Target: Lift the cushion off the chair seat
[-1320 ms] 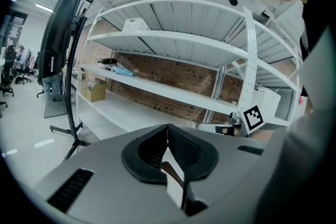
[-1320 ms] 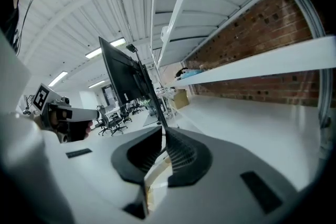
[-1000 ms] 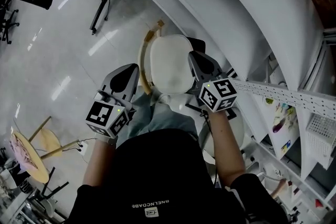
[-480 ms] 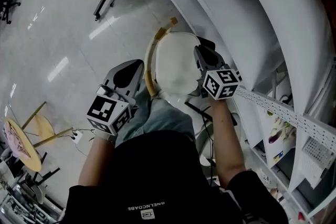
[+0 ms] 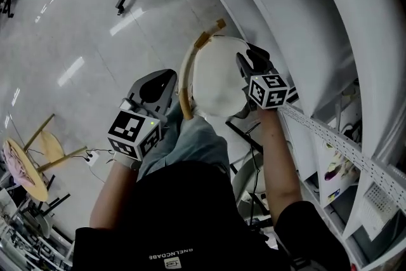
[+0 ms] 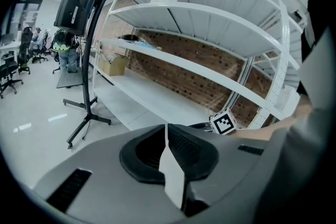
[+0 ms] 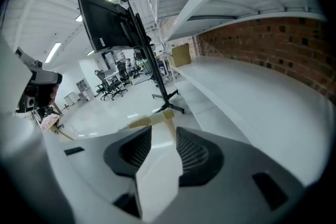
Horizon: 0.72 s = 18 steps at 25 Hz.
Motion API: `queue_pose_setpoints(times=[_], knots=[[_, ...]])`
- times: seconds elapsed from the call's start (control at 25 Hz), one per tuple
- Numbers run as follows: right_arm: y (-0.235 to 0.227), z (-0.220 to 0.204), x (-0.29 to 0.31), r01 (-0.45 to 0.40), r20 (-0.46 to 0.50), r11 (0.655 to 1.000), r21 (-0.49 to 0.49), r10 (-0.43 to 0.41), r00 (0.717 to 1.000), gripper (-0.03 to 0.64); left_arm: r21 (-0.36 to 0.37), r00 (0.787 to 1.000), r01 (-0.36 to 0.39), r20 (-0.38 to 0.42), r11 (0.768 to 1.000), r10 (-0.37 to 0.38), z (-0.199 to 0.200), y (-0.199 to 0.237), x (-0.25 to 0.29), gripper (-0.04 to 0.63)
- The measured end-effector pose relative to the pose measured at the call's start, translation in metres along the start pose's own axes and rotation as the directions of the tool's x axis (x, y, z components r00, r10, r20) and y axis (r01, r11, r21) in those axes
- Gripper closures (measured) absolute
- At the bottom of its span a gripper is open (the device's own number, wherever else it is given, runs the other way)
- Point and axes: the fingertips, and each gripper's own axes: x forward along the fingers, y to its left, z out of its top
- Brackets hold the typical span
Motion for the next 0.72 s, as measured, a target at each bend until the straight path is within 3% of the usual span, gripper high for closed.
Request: queue_pose_setpoints(times=[0.2, 0.44, 0.72], knots=[[-0.014, -0.028, 0.028, -0.017, -0.097, 0.999, -0.029, 0.014, 0.995, 0.459, -0.007, 0.999, -0.016, -0.039, 1.0, 0.016, -0.012, 0.015, 0.006, 0.58], [-0.036, -0.054, 0.06, -0.002, -0.183, 0.999, -0.053, -0.008, 0.983, 0.372, 0.001, 0.997, -0.02, -0.07, 1.0, 0.02, -0.02, 0.027, 0.011, 0.58], [-0.062, -0.084, 0.098, 0.004, -0.27, 0.998, -0.068, -0.022, 0.963, 0.329, -0.018, 0.995, -0.029, -0.097, 0.999, 0.027, -0.04, 0.034, 0.023, 0.58]])
